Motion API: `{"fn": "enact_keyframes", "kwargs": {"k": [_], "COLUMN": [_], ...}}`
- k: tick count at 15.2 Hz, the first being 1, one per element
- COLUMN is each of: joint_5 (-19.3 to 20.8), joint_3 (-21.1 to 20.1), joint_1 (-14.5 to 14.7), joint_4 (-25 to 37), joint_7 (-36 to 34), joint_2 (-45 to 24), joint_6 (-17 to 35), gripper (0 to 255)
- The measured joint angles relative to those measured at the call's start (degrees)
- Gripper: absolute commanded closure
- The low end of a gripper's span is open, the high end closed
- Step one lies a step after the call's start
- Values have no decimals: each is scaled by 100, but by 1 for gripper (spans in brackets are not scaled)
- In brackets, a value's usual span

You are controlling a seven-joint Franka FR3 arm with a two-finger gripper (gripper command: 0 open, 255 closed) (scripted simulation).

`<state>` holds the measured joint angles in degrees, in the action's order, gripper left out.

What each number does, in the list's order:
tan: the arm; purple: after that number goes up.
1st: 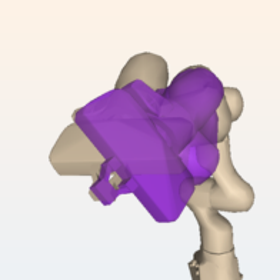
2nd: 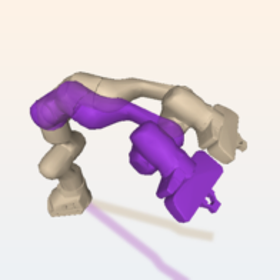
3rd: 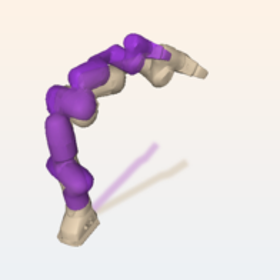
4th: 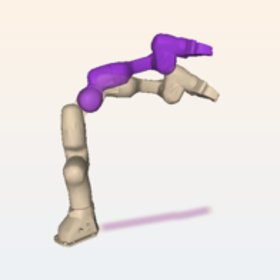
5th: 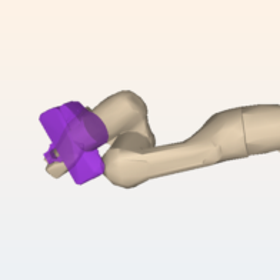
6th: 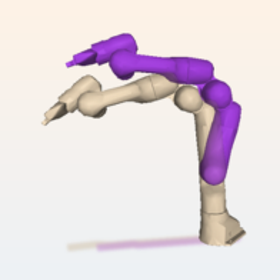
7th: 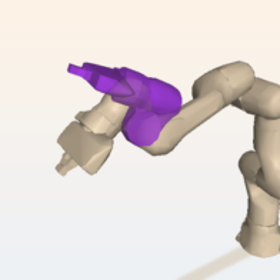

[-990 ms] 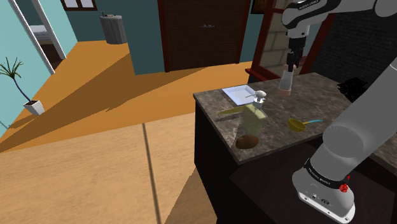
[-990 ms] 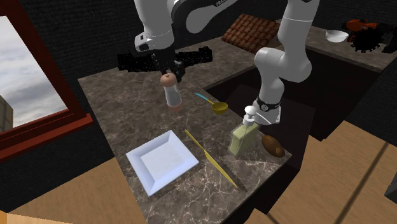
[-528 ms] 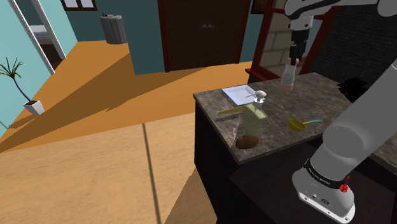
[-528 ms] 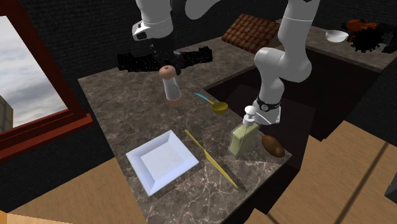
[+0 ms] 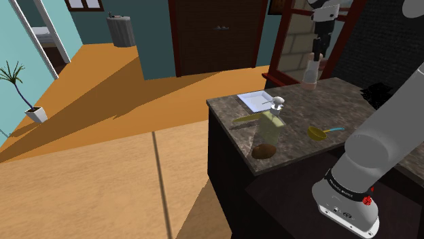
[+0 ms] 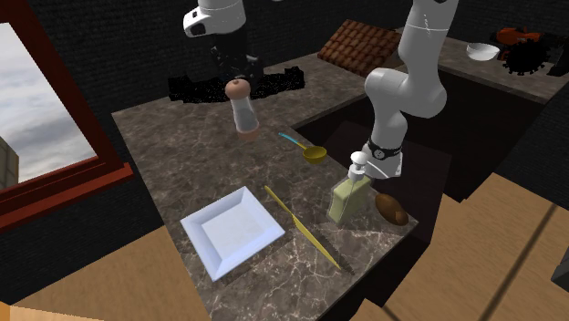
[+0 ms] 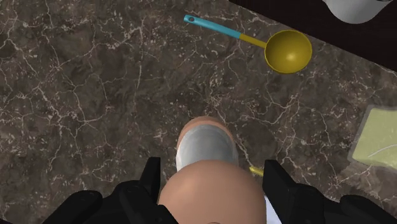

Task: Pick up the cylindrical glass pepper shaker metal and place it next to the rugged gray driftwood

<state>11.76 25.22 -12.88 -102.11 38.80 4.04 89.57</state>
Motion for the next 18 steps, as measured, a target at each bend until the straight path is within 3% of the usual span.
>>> {"fn": "enact_keyframes", "kwargs": {"k": [18], "joint_5": [-83], "joint_3": [47], "joint_1": [-40], "joint_4": [1626], "joint_7": [363], "joint_2": [-306], "joint_6": [-1306], "gripper": [255]}}
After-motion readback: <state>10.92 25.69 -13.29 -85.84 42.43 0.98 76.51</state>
